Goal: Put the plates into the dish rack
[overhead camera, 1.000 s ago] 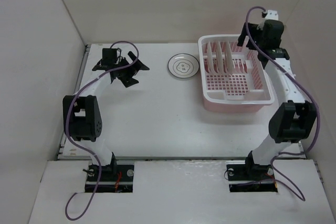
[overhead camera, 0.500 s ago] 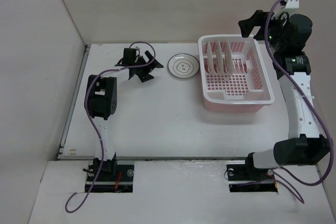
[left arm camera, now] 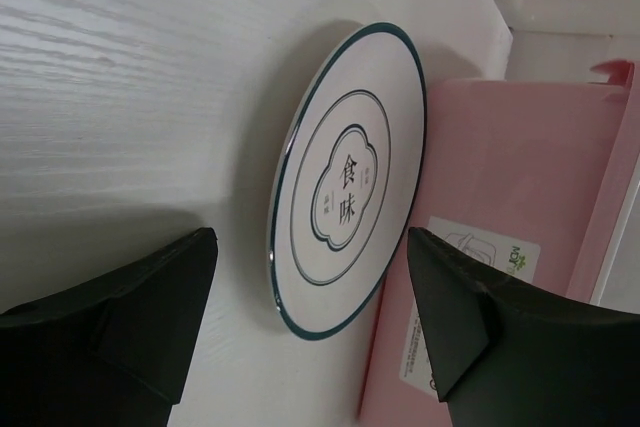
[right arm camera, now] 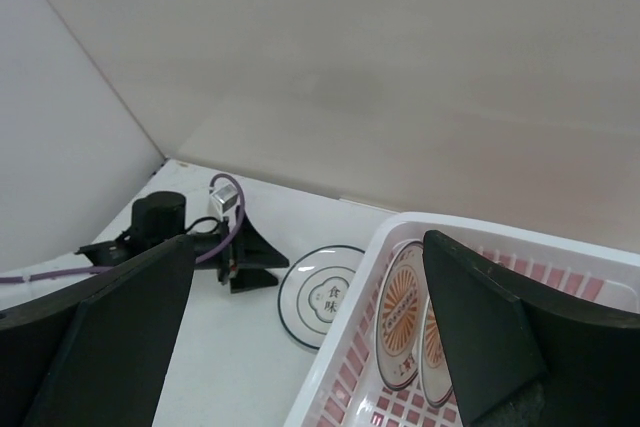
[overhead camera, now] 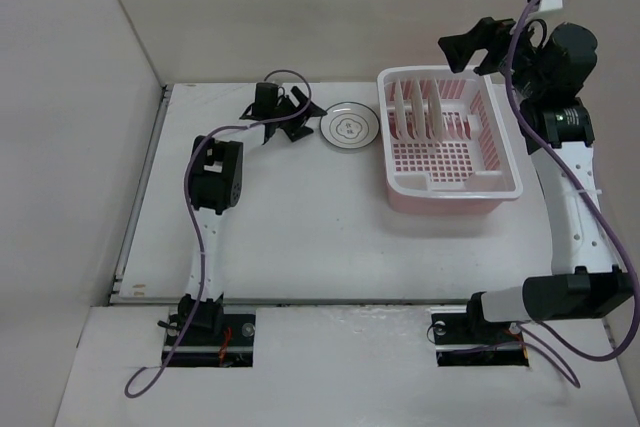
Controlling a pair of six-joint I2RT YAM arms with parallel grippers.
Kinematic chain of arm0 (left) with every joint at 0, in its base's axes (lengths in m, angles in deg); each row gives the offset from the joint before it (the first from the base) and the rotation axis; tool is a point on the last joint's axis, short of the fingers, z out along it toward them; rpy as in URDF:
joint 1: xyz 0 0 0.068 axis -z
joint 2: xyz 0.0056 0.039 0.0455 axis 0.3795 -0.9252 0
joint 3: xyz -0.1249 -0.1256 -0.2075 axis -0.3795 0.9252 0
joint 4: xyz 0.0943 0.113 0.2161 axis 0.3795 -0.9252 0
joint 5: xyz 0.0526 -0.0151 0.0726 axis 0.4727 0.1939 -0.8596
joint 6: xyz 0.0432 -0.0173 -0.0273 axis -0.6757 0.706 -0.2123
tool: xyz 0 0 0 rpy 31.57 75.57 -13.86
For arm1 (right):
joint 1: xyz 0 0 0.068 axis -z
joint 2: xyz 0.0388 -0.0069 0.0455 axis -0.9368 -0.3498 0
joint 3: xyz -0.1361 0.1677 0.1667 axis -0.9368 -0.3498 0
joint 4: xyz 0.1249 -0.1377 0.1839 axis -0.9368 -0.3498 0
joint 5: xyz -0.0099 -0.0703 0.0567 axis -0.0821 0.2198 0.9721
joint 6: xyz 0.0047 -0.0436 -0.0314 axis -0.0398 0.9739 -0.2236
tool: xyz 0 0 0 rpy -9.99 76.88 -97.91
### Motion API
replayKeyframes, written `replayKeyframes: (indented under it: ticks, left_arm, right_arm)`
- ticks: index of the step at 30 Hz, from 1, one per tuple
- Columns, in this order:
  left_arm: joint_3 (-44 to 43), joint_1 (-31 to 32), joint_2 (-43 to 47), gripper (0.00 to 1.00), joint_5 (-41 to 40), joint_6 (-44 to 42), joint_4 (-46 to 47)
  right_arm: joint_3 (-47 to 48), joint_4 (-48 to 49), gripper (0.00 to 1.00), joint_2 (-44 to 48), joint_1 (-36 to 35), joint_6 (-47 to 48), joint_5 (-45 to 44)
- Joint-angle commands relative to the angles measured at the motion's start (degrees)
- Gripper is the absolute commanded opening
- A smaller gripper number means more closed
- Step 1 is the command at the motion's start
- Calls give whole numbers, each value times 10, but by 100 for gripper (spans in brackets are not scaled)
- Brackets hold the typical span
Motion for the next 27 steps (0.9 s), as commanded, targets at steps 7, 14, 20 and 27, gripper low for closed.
replayKeyframes:
  ticks: [7,14,20,27]
  left_arm:
    - [-38,19,-51,67,-20,40,-28]
    - [-49,24,-62,50,-31,59,-44]
    - [-49,24,-67,21,-36,65,-44]
    - [11,12,-37,0,-36,42,-56]
  right_arm:
    - [42,37,100,-7,-6,-13,35]
    - [59,37,100,-19,-6,-23,41]
    - [59,37,100,-19,-6,-23,46]
    - [59,37,100,-24,-6,-23,46]
